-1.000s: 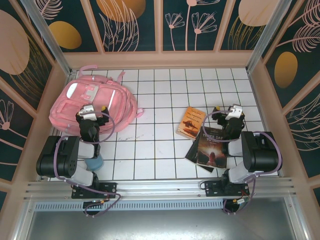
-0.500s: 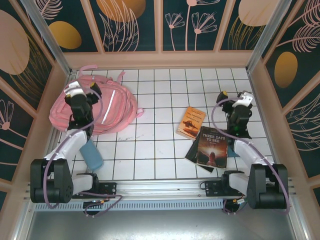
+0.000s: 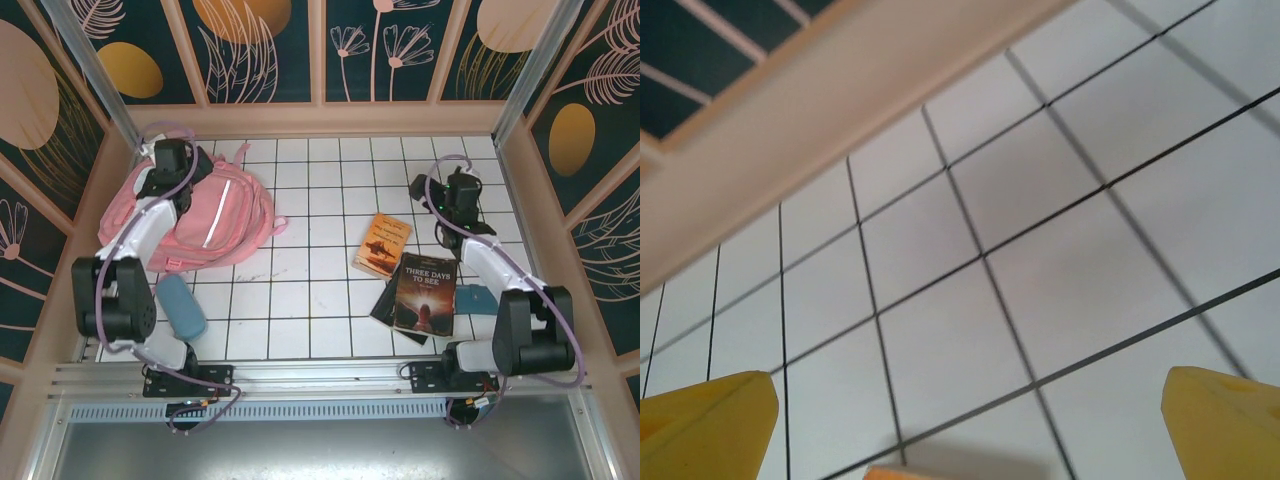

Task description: Pack books, pencil case, and school supplies into a backpack

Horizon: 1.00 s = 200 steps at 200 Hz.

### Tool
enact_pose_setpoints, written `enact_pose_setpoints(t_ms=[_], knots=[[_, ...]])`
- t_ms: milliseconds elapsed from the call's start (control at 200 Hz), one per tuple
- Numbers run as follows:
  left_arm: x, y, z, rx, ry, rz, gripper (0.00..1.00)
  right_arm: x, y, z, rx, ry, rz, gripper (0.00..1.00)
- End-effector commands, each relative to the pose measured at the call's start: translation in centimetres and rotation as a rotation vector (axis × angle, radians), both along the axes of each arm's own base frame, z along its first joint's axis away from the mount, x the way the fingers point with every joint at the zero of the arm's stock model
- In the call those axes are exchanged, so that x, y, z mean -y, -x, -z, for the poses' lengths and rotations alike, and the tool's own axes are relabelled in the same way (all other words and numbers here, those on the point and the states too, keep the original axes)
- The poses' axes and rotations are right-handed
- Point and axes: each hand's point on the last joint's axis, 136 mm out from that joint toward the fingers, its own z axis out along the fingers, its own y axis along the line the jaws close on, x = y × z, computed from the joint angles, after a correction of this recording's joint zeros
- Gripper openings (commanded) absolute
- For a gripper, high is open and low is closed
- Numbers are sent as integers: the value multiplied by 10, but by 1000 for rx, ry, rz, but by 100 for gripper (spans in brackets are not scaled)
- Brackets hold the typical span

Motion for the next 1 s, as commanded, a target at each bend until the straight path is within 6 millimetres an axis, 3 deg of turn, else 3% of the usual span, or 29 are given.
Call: enact_pose_setpoints(t_ms=[0,130,250,405,586,781,996], knots=[[-2,-17,27,-108,67,-30,99,-36,-5,2,-48,-53,-102,99],[-5,-56,46,-173,81,-57,99,-65,-6,13,-86,-91,-179,99],[-11,-81,68,-232,73,-106,97,-77,-1,16,-98,-103,-201,99],[-7,-95,102,-316,85,-92,97,-84,7,15,-89,-139,-226,99],[19,-98,137,-369,163,-1,96,-85,11,16,-88,-150,-229,99],[93,-97,149,-381,224,174,95,-84,9,17,-93,-139,-219,99],[219,-81,143,-369,282,457,94,-78,7,23,-107,-126,-183,99]])
